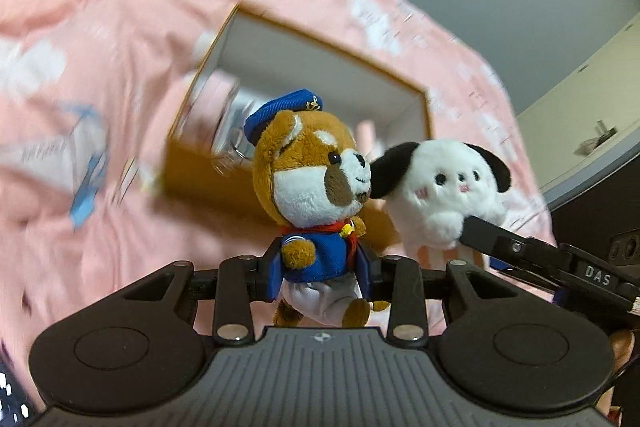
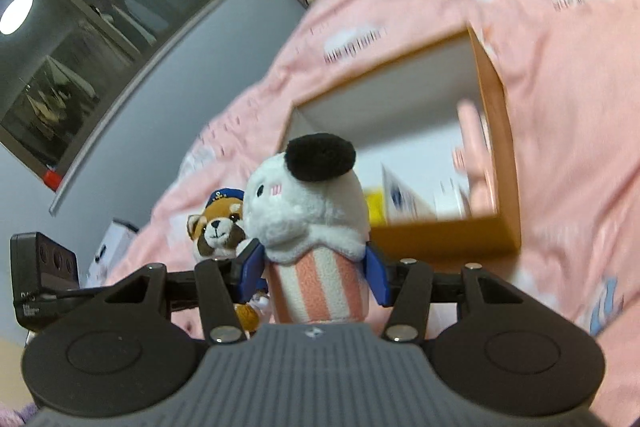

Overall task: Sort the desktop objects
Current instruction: 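Lift both plushes and carry them over the orange box with both tools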

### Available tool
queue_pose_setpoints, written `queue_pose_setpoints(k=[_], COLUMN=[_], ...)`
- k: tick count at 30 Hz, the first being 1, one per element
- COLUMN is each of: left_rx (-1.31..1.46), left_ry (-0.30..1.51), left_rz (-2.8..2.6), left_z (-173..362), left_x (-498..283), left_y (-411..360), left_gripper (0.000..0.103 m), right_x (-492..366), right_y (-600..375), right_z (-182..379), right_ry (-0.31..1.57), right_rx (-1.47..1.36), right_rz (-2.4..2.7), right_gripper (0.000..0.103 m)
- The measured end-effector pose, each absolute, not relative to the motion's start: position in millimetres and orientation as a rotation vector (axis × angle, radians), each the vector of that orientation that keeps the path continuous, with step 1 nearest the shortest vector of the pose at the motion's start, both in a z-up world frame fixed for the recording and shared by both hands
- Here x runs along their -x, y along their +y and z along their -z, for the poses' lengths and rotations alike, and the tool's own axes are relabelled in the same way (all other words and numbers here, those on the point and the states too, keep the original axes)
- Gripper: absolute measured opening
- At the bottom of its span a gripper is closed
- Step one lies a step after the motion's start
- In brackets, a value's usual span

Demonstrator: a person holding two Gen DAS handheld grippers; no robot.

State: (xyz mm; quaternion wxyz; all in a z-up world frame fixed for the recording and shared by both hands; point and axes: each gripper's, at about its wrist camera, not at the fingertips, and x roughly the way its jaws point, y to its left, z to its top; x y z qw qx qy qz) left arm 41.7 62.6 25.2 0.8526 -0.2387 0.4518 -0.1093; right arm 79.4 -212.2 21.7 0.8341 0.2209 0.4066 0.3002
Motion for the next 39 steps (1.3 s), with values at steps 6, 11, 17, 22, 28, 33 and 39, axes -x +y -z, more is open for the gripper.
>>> queue_pose_setpoints(k=[6, 11, 17, 22, 28, 33, 39], left_rx=[0.423, 0.337, 0.329, 0.295, 0.205, 0.101, 0.082], left_ry=[0.84, 0.799, 0.892, 1.019, 1.141, 1.192, 1.3], left_rz=[0.263, 0.285, 0.297, 0.295, 0.313, 0.364, 0.4], left_z=[-70, -95, -77, -30, 14, 31, 51], left_x=[-74, -114, -183, -228, -264, -272, -287], left_y=[58, 64, 72, 71, 69, 66, 64], left_gripper=[0.04, 0.04, 0.04, 0.04, 0.04, 0.04, 0.039], right_x=[-107, -139, -187, -227, -260, -271, -279], right_y=[-204, -194, -179, -166, -148, -142, -135], right_z=[-60, -78, -63, -20, 27, 51, 71], right_ry=[0.759, 0.699, 0.73, 0.85, 0.986, 1.054, 1.107], right_rx=[-0.446, -0.463, -0.483, -0.474, -0.443, -0.471, -0.484], right_rz=[-0.627, -0.613, -0.539, -0.433, -0.351, -0.303, -0.27], right_gripper=[0.055, 0.055, 0.055, 0.055, 0.055, 0.055, 0.056])
